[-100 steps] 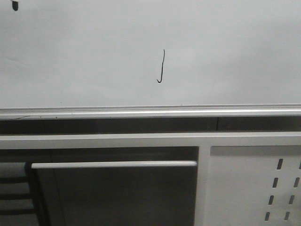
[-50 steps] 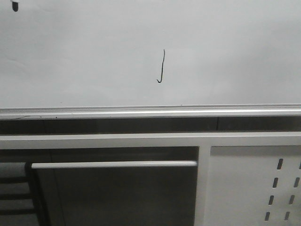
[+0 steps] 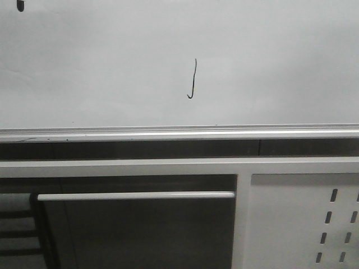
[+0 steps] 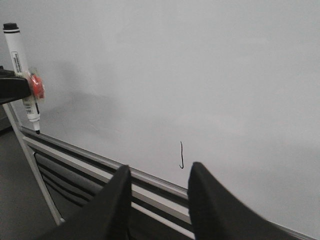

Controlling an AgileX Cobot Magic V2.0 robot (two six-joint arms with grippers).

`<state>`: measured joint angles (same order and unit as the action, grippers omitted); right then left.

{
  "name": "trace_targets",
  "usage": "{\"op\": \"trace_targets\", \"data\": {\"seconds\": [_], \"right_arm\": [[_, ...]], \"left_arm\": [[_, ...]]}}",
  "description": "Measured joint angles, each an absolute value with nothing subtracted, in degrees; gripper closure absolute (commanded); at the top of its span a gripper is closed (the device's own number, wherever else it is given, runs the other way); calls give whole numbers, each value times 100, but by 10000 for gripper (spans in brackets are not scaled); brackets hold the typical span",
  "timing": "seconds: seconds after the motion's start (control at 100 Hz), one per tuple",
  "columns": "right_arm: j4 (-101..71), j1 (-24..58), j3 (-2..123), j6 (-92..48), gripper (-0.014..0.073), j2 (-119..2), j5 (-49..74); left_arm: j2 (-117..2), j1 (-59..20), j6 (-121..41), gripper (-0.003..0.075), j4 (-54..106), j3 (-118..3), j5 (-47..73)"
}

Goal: Write number 1 on whiteboard

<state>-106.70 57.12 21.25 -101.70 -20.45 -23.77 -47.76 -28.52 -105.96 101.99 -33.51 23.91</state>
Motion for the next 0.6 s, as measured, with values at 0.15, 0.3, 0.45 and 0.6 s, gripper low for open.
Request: {"op": "trace_targets", "data": {"seconds": [0.15,0.3,0.45,0.6], "right_arm": [[-10670,5712,2125,-10170,356,-2045,-2377],[-10670,5712,2125,-10170,356,-2045,-2377],[-10670,5712,2125,-10170,356,-2045,-2377],[-10670,5712,2125,-10170,356,-2045,-2377]], "left_arm": [[-4776,-2852,-10596,741,10199,-3351,2358],[-4776,-2852,-10596,741,10199,-3351,2307],[-4776,-2852,-10616,741,10199,-3351,2269],[-4776,-2852,-10616,741,10199,-3351,2158]]}}
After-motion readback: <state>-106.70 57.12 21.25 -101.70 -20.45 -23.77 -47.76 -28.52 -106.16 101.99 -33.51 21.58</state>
